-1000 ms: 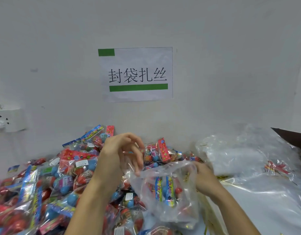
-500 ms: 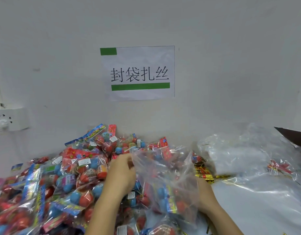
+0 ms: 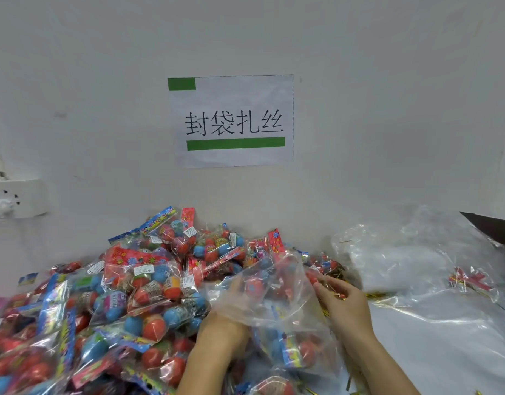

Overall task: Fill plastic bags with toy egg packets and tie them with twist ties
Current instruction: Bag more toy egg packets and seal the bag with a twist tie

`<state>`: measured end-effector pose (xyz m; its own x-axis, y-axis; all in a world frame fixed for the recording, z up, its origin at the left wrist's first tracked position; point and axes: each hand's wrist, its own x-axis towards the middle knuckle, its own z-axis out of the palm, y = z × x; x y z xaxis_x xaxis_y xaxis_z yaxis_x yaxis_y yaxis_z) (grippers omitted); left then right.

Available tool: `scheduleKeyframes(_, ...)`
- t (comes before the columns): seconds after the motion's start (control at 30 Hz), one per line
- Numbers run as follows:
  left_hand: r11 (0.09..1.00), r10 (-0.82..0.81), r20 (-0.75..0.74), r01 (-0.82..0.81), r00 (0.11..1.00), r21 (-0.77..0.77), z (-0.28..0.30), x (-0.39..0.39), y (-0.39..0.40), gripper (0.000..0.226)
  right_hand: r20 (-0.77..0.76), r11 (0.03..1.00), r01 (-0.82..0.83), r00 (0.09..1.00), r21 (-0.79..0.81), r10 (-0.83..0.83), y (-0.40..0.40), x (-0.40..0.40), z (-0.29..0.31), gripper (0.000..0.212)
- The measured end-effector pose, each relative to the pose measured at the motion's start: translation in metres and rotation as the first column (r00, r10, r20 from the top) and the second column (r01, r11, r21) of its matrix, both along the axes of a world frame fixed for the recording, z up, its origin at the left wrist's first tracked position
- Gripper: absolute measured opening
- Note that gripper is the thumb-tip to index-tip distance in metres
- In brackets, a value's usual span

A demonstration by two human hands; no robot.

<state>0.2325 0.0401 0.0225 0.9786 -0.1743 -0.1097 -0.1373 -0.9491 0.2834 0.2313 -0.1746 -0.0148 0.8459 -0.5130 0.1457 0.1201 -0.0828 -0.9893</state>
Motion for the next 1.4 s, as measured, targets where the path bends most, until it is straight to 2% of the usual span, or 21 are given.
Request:
scheduleKeyframes(0.07, 0.988, 0.081, 0.096, -0.067, 0.992, -0.138, 0.001, 0.001, 0.0, 0.045, 0.026, 0.989, -0.032, 0.999, 0.144, 0.029, 0.0, 0.002, 0.001, 0.03)
scheduleKeyframes(0.17, 0.977, 0.145, 0.225, -0.103, 0.964, -0.189, -0.001, -0.001, 0.001, 0.038, 0.098, 0.91, -0.142, 0.989, 0.39, 0.113, -0.003, 0.005, 0.004, 0.022)
scheduleKeyframes(0.23, 0.963, 0.186, 0.293, -0.116, 0.938, -0.241, -0.002, -0.004, 0.0, 0.038, 0.122, 0.867, -0.179, 0.983, 0.465, 0.137, -0.006, 0.006, 0.006, 0.021)
scheduleKeyframes(0.4, 0.928, 0.283, 0.359, -0.159, 0.889, -0.338, 0.001, -0.005, -0.004, 0.033, 0.176, 0.831, -0.192, 0.978, 0.522, 0.115, -0.007, 0.008, 0.011, 0.023)
scheduleKeyframes(0.53, 0.924, 0.311, 0.372, -0.187, 0.875, -0.334, 0.003, -0.006, -0.004, 0.034, 0.258, 0.811, -0.198, 0.964, 0.551, 0.06, -0.007, 0.009, 0.021, 0.025)
scheduleKeyframes(0.67, 0.903, 0.279, 0.413, -0.09, 0.867, -0.421, 0.008, -0.007, -0.002, 0.028, 0.287, 0.82, -0.226, 0.955, 0.526, 0.079, -0.007, 0.003, 0.034, 0.018)
scheduleKeyframes(0.77, 0.852, 0.269, 0.438, -0.001, 0.858, -0.523, 0.01, -0.003, -0.001, 0.027, 0.28, 0.849, -0.195, 0.958, 0.491, 0.059, -0.005, -0.001, 0.044, 0.017)
scheduleKeyframes(0.87, 0.718, 0.295, 0.39, 0.066, 0.872, -0.692, 0.015, 0.001, 0.001, 0.033, 0.274, 0.902, -0.124, 0.962, 0.413, 0.007, -0.001, -0.005, 0.054, 0.021)
scheduleKeyframes(0.97, 0.56, 0.367, 0.275, 0.025, 0.889, -0.828, 0.025, 0.006, 0.004, 0.042, 0.259, 0.941, -0.023, 0.963, 0.338, -0.07, 0.001, -0.007, 0.064, 0.023)
scheduleKeyframes(1.07, 0.384, 0.422, 0.227, 0.054, 0.878, -0.922, 0.039, 0.005, 0.006, 0.041, 0.291, 0.938, -0.04, 0.955, 0.343, -0.065, 0.004, -0.01, 0.074, 0.025)
scheduleKeyframes(1.23, 0.172, 0.488, 0.202, 0.133, 0.849, -0.976, 0.064, -0.008, 0.011, 0.026, 0.346, 0.947, -0.057, 0.937, 0.315, -0.058, 0.006, -0.017, 0.092, 0.013)
scheduleKeyframes(1.4, -0.132, 0.42, 0.092, 0.162, 0.903, -0.978, 0.087, -0.016, 0.018, 0.032, 0.431, 0.956, -0.045, 0.898, 0.291, -0.089, 0.006, -0.025, 0.11, 0.012)
